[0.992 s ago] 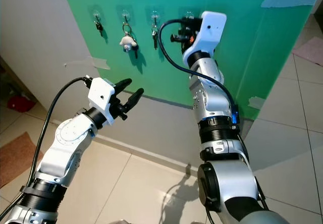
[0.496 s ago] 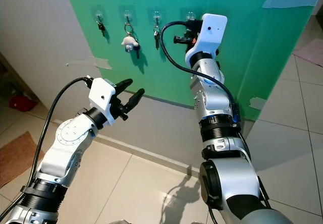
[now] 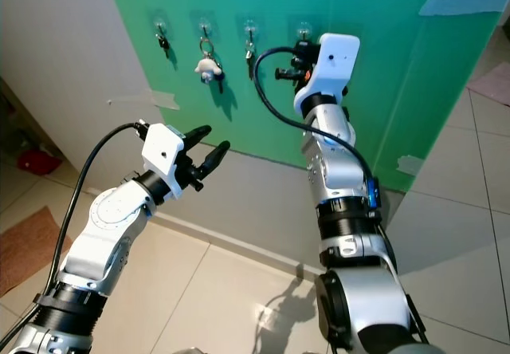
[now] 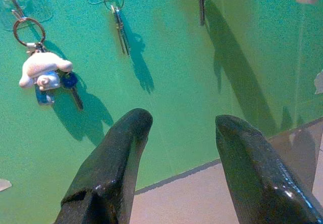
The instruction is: Hang keys on a hook
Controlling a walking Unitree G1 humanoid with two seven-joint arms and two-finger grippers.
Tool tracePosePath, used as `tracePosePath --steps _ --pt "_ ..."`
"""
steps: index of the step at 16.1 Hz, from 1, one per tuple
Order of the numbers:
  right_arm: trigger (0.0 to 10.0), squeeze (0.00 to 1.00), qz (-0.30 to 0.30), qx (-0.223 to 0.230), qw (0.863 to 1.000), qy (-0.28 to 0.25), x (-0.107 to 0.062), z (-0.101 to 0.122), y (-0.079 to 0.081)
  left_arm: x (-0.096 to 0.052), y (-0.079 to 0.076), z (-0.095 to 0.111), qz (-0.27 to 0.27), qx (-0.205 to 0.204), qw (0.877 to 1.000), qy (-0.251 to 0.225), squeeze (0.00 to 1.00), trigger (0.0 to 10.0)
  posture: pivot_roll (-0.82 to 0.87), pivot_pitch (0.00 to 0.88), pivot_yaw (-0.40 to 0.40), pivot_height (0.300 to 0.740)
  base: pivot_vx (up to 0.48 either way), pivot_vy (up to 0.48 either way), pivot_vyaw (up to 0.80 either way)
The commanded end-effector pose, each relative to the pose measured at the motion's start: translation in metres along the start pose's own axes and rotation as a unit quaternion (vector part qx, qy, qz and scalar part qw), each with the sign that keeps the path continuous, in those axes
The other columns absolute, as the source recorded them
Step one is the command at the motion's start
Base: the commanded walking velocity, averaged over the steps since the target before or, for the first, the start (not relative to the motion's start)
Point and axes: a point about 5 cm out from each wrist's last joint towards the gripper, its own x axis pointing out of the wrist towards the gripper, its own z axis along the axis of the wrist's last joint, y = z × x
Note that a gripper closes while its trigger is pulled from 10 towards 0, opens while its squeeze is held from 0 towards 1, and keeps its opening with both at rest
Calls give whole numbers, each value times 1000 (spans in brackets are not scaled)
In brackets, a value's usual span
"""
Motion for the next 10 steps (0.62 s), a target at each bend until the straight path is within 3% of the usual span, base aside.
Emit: tracePosePath --steps 1,10 --pt "10000 0 -4 0 997 78 -12 -34 -2 1 2 4 -6 10 1000 -3 0 10000 -88 0 147 740 0 0 0" --pt "10000 0 0 -3 996 94 -20 -38 1 1 1 5 -7 13 1000 -6 0 10000 -92 0 149 740 0 0 0"
